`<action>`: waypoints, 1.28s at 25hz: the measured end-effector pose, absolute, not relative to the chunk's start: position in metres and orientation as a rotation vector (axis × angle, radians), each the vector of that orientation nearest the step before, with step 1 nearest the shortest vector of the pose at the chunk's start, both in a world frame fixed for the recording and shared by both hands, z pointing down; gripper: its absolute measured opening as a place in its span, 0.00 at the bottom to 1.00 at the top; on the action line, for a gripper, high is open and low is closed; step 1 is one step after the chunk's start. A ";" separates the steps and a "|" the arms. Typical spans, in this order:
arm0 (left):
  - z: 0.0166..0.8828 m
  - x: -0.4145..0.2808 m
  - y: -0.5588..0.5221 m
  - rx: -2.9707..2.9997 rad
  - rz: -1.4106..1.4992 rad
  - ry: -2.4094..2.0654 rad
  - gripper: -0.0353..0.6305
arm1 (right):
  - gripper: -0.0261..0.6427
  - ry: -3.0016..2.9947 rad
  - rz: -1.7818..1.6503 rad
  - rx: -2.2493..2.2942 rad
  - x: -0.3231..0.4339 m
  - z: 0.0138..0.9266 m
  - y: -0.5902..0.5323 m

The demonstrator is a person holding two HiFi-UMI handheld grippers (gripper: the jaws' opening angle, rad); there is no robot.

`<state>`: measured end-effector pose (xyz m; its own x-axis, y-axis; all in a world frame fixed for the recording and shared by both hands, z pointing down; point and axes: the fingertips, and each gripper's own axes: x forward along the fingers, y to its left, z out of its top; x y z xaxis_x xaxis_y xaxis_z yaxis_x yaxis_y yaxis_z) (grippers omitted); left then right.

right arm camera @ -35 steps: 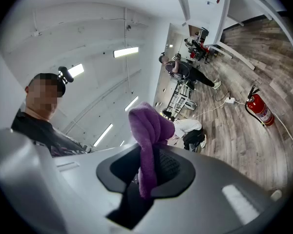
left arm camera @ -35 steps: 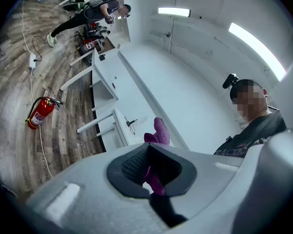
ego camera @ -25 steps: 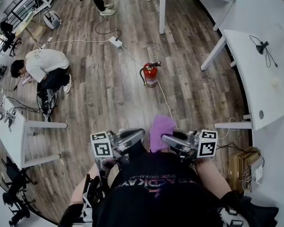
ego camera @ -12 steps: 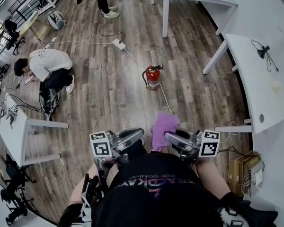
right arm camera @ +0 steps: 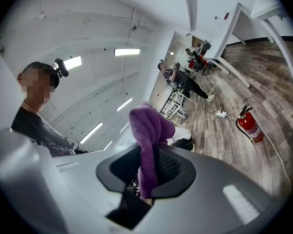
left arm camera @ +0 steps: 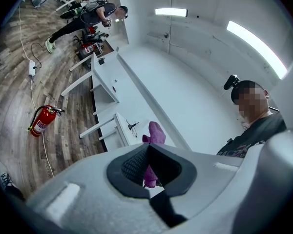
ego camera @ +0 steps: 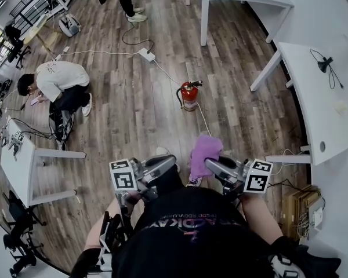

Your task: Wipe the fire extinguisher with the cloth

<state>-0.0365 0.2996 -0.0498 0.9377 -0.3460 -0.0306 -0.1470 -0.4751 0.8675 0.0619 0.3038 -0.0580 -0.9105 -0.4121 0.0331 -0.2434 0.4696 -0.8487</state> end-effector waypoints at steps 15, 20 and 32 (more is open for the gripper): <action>-0.043 -0.082 0.187 2.096 -0.210 -0.252 0.05 | 0.15 2.478 -1.392 -0.774 0.020 -0.060 0.198; -0.034 -0.108 0.153 2.095 -0.186 -0.210 0.05 | 0.15 2.451 -1.406 -0.874 0.001 -0.049 0.159; -0.004 -0.152 0.109 2.050 -0.215 -0.296 0.05 | 0.15 2.483 -1.459 -1.050 -0.009 -0.027 0.094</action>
<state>-0.1524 0.1086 -0.0041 0.9539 -0.2987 -0.0276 -0.1185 -0.4597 0.8801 -0.0091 0.0938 -0.0273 -0.7629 -0.5902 0.2640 -0.5179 0.3134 -0.7960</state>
